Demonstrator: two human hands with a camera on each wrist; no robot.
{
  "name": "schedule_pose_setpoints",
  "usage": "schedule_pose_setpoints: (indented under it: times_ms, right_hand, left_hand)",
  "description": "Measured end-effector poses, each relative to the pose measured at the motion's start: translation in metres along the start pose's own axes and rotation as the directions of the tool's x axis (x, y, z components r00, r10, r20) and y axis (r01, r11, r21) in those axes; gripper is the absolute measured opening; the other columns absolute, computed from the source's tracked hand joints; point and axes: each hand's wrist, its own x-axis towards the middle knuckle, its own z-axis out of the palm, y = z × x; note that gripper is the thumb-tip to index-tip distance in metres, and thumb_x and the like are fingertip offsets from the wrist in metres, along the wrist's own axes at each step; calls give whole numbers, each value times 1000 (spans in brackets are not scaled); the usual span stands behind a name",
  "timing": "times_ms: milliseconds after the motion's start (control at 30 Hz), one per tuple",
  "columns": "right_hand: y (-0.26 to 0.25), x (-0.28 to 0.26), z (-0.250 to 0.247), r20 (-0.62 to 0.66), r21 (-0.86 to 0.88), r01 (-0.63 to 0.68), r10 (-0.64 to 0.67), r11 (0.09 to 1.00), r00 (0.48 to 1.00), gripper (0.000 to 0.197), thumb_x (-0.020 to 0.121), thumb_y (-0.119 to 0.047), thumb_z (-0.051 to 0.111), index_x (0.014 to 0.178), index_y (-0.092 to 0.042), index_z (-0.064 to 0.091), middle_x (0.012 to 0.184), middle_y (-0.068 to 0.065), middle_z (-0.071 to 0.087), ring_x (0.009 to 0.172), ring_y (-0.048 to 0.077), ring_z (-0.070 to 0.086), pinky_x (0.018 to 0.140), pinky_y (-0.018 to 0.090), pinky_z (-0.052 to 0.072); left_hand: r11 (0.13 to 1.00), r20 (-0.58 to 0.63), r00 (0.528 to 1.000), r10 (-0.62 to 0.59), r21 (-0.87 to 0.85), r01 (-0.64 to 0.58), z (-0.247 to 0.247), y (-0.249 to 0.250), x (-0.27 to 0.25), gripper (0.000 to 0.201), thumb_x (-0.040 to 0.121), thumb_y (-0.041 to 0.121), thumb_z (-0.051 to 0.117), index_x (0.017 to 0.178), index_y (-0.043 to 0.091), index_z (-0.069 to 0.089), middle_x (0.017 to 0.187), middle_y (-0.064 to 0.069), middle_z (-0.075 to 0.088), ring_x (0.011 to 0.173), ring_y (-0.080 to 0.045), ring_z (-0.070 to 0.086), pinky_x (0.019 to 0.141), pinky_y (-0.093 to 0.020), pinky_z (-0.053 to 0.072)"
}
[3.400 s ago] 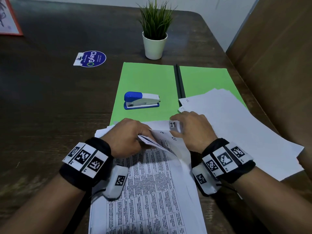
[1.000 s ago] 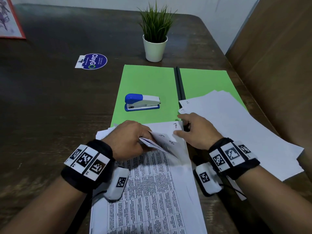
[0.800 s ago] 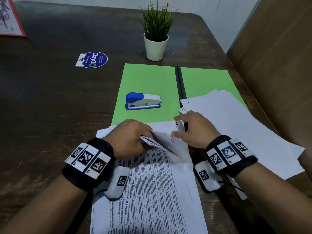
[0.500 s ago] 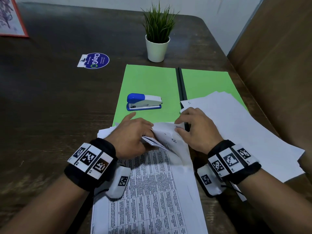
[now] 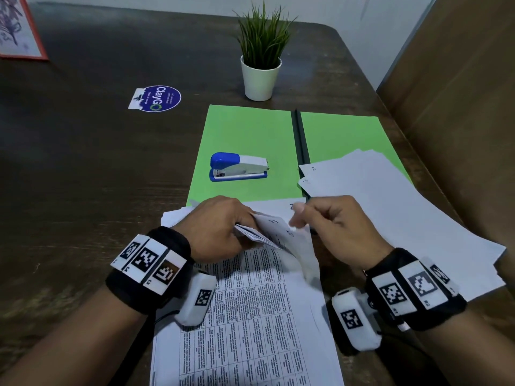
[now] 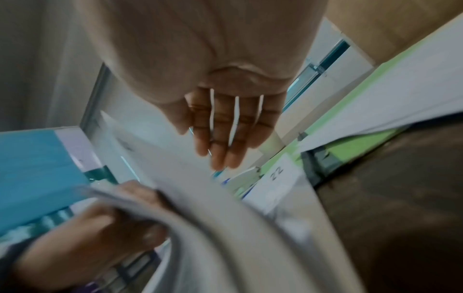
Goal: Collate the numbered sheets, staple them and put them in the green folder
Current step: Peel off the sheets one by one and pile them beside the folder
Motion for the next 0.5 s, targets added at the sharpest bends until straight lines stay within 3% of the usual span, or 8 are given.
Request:
schedule_pose_setpoints:
  times_ms: [33,100,167,233,333,500]
  right_hand:
    - [4,6,-2,-27,-50,-21,20,999,999,29,95,-30,61,76,-13,75,73,0,72,63,5,62,67,23,48]
    - [14,20,-7,-44,-255,-46,36,966,998,20,94,-34,63,89,-19,75,85,-2,72,70,0,59,71,27,48]
    - [20,29,-8,8,-524,-39,51,851,999,27,92,-40,63,112,-24,71,106,-4,68,102,10,57,87,34,48]
    - [21,33,-7,86,-656,-34,120,754,989,46,90,-47,62,131,-25,60,122,-1,59,120,19,46,95,35,43]
    - [21,35,-5,131,-695,-38,179,718,975,54,89,-49,62,137,-26,53,128,-1,53,125,18,40,97,35,42]
    - [19,34,-5,104,-691,-49,166,721,981,56,85,-49,67,135,-27,53,121,-2,55,121,18,43,94,35,43]
  left_hand:
    - [1000,-8,1000,-4,-15,4,0,0,0,15,79,36,69,89,32,80,89,17,75,81,-10,68,72,-35,55]
    - [1000,-20,1000,-2,-21,1,0,0,0,13,79,35,71,88,32,80,89,17,75,80,-10,69,69,-35,55]
    - [1000,-25,1000,2,-19,-2,1,1,0,18,78,38,68,88,32,80,89,17,75,81,-9,69,70,-35,55]
    - [1000,-24,1000,-1,-23,1,1,1,0,20,78,40,66,88,32,80,90,17,75,83,-9,69,71,-35,55]
    - [1000,-21,1000,-5,-27,5,1,0,0,18,78,38,66,89,33,80,92,16,75,84,-9,70,71,-35,55]
    - [999,-12,1000,-15,-34,15,1,0,0,19,77,36,66,89,32,80,92,15,75,85,-10,70,71,-35,55]
